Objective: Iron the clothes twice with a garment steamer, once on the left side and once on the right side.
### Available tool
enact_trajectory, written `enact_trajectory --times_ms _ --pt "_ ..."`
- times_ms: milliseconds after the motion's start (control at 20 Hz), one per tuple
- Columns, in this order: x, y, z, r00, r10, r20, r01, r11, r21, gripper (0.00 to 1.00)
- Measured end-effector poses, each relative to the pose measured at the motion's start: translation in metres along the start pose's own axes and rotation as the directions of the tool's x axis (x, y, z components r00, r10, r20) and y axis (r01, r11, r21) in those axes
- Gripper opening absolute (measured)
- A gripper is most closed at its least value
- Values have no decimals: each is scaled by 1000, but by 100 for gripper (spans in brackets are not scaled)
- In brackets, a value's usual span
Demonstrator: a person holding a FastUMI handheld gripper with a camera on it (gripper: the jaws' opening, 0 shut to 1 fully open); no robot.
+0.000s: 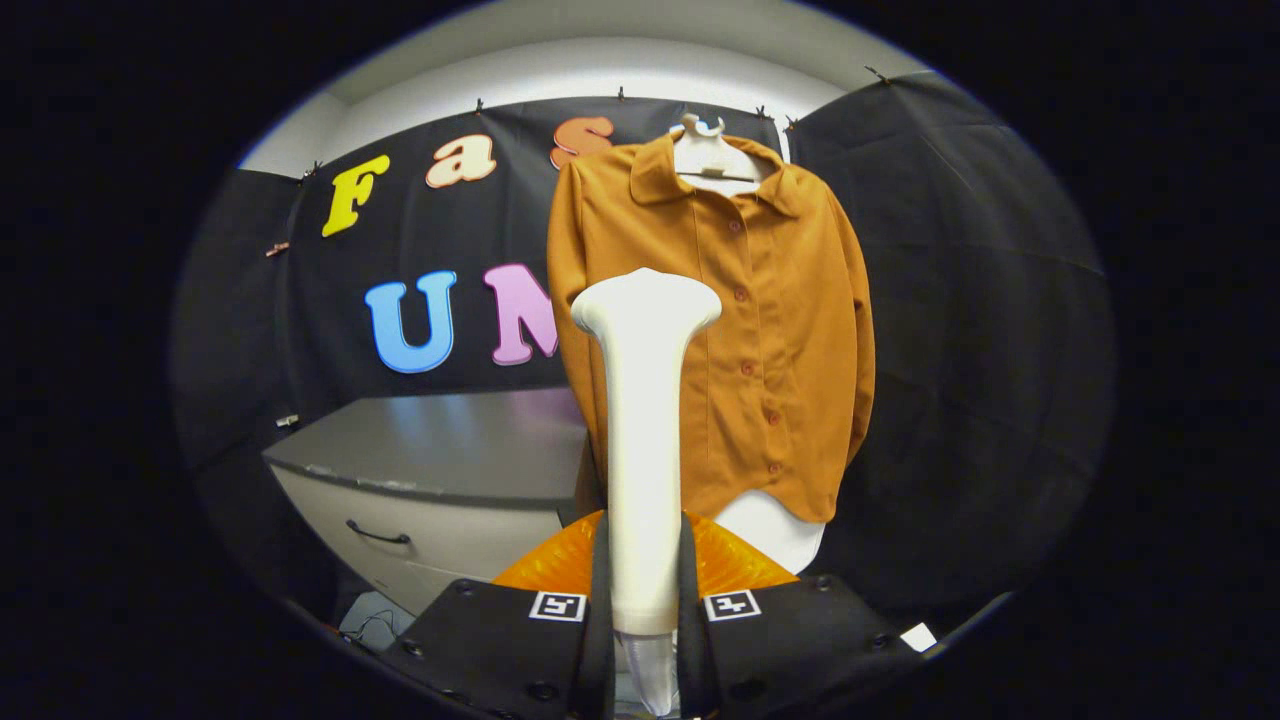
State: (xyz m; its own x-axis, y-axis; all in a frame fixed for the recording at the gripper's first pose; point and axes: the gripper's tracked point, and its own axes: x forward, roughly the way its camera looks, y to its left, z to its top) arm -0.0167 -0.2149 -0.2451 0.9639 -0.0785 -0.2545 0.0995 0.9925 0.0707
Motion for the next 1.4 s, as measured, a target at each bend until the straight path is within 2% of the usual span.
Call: enact_trajectory --times_ms 350,600,800,1050,1400 --pt "-4 -5 124 975 25 220 -22 1000 -15 28" --pt "-4 -20 186 947 29 319 -31 1000 3 28" --pt "4 -53 222 925 -7 379 1 1000 15 28" --pt "28 -109 229 920 -70 386 58 997 42 28" --pt "87 -169 178 953 -112 281 85 991 108 28"
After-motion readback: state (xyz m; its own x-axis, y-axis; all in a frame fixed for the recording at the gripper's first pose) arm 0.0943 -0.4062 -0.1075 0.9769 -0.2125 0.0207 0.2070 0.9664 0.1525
